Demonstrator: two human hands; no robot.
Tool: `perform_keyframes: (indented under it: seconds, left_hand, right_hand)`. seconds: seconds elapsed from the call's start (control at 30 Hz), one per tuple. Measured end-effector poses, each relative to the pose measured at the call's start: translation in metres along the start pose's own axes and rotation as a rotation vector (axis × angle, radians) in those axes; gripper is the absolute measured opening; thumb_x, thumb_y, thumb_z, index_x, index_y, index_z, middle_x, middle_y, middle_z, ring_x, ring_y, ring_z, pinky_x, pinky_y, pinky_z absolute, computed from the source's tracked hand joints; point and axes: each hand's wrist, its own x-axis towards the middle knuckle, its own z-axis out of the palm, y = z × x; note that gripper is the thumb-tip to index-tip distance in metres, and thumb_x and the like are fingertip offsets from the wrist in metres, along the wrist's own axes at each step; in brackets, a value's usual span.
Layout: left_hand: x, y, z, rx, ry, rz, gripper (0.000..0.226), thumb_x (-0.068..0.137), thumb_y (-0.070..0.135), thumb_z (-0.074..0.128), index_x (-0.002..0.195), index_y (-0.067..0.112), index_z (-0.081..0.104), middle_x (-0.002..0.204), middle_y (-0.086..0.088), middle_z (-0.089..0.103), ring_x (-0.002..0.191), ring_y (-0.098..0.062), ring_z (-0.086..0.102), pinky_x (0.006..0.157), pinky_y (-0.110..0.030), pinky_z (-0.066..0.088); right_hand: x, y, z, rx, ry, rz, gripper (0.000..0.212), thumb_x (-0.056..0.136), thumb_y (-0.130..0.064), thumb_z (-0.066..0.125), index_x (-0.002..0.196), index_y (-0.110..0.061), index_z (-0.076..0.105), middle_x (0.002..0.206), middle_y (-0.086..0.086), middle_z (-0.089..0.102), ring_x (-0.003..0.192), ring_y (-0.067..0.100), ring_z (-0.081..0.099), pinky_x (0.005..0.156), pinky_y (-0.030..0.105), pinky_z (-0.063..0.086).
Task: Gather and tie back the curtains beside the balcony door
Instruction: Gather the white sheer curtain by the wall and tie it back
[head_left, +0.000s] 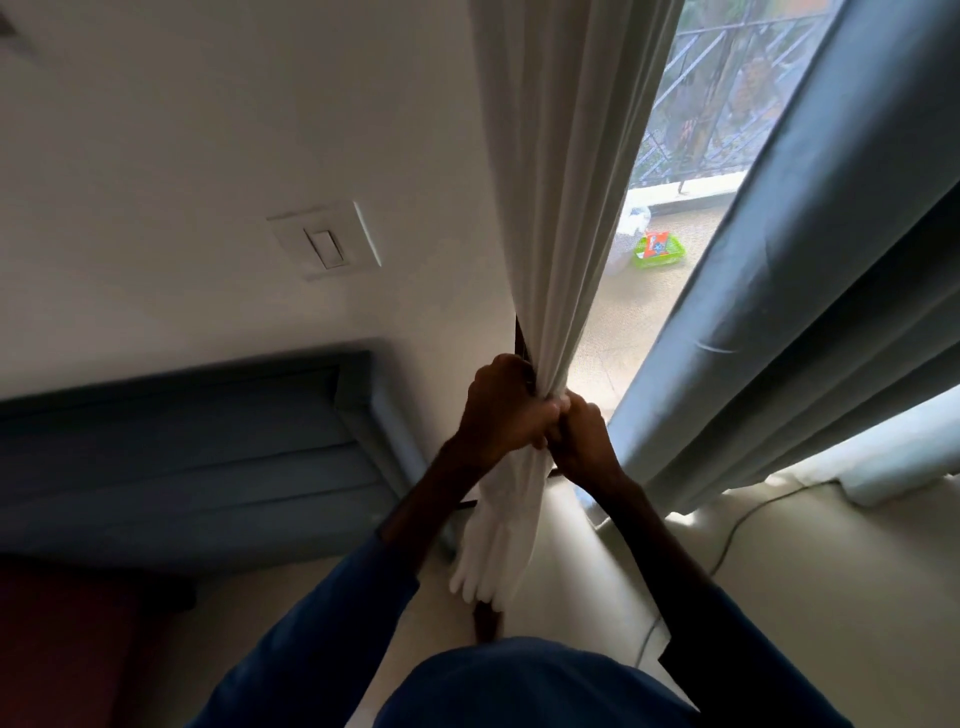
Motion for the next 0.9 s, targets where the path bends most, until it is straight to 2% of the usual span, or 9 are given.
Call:
perform_keyframes:
  seconds: [0.07, 0.23, 0.37, 0.5, 0.6, 0.67, 0.73, 0.83, 0.9]
  left_hand:
    - [-0.003, -0.002, -0.006, 0.043, 0.001, 0.084, 0.025, 0.078, 0.035, 0.076, 0.088, 0.012, 0.076, 0.074, 0.000, 0.075, 0.056, -0.006, 0.068, 0.063, -0.021, 0.056]
    - [-0.002, -0.017, -0.024, -0.139, -0.056, 0.169, 0.017, 0.093, 0.029, 0.066, 0.093, 0.017, 0.078, 0.071, 0.006, 0.074, 0.041, -0.003, 0.059, 0.049, -0.022, 0.050]
    - [0.003, -0.036, -0.035, -0.163, -0.074, 0.178, 0.021, 0.096, 0.029, 0.059, 0.093, 0.021, 0.079, 0.077, 0.011, 0.076, 0.075, -0.005, 0.071, 0.075, -0.027, 0.055]
    - [0.008, -0.056, -0.039, -0.086, -0.039, 0.148, 0.024, 0.098, 0.033, 0.052, 0.098, 0.024, 0.075, 0.079, 0.014, 0.075, 0.063, -0.010, 0.068, 0.065, -0.035, 0.058]
    - [0.014, -0.066, -0.037, 0.023, 0.036, 0.137, 0.022, 0.096, 0.032, 0.057, 0.103, 0.021, 0.075, 0.090, 0.009, 0.076, 0.079, -0.007, 0.068, 0.076, -0.037, 0.058]
    - [0.018, -0.063, -0.034, 0.032, 0.082, 0.156, 0.019, 0.095, 0.028, 0.061, 0.102, 0.018, 0.076, 0.094, 0.004, 0.076, 0.086, -0.010, 0.068, 0.080, -0.034, 0.055]
    - [0.017, -0.052, -0.031, 0.038, 0.108, 0.229, 0.017, 0.093, 0.023, 0.063, 0.095, 0.013, 0.076, 0.093, -0.001, 0.076, 0.085, -0.011, 0.065, 0.078, -0.027, 0.047]
    - [0.015, -0.035, -0.026, 0.063, 0.134, 0.297, 0.008, 0.084, 0.013, 0.071, 0.087, 0.006, 0.069, 0.085, -0.009, 0.071, 0.081, -0.021, 0.059, 0.070, -0.021, 0.033]
    - [0.016, -0.031, -0.025, 0.026, 0.160, 0.221, 0.019, 0.077, 0.010, 0.075, 0.077, 0.015, 0.057, 0.068, 0.007, 0.058, 0.063, -0.015, 0.054, 0.057, -0.017, 0.033]
  right_hand:
    - [0.004, 0.006, -0.005, -0.027, 0.015, -0.012, 0.041, 0.079, -0.032, 0.035, 0.086, -0.003, 0.063, 0.076, 0.011, 0.068, 0.071, 0.036, 0.067, 0.053, 0.018, 0.033]
    - [0.015, 0.016, -0.016, -0.078, 0.033, 0.064, 0.040, 0.096, -0.043, 0.057, 0.097, -0.005, 0.068, 0.087, 0.016, 0.071, 0.083, 0.040, 0.066, 0.063, 0.041, 0.047]
    - [0.018, 0.014, -0.026, 0.024, -0.099, 0.124, 0.046, 0.090, -0.055, 0.059, 0.099, -0.011, 0.071, 0.088, 0.006, 0.073, 0.086, 0.027, 0.069, 0.073, 0.042, 0.053]
    - [0.019, 0.015, -0.029, 0.113, -0.229, 0.148, 0.039, 0.090, -0.050, 0.062, 0.096, -0.012, 0.071, 0.091, 0.000, 0.073, 0.089, 0.016, 0.067, 0.077, 0.039, 0.052]
    - [0.017, 0.014, -0.028, 0.127, -0.303, 0.150, 0.037, 0.091, -0.051, 0.065, 0.097, -0.015, 0.071, 0.089, -0.005, 0.071, 0.086, 0.008, 0.065, 0.079, 0.038, 0.052]
    - [0.016, 0.011, -0.025, 0.148, -0.352, 0.141, 0.049, 0.084, -0.063, 0.065, 0.105, -0.019, 0.072, 0.099, -0.006, 0.074, 0.097, 0.010, 0.068, 0.088, 0.042, 0.055]
    - [0.015, 0.007, -0.020, 0.193, -0.410, 0.130, 0.060, 0.077, -0.072, 0.064, 0.110, -0.022, 0.071, 0.106, -0.003, 0.074, 0.104, 0.014, 0.069, 0.094, 0.047, 0.054]
    - [0.011, -0.004, -0.015, 0.227, -0.481, 0.114, 0.044, 0.082, -0.060, 0.067, 0.109, -0.026, 0.069, 0.110, 0.002, 0.072, 0.106, 0.019, 0.068, 0.097, 0.050, 0.053]
    - [0.010, -0.008, -0.012, 0.271, -0.489, 0.128, 0.033, 0.087, -0.048, 0.069, 0.112, -0.026, 0.067, 0.113, 0.003, 0.070, 0.109, 0.019, 0.066, 0.099, 0.050, 0.052]
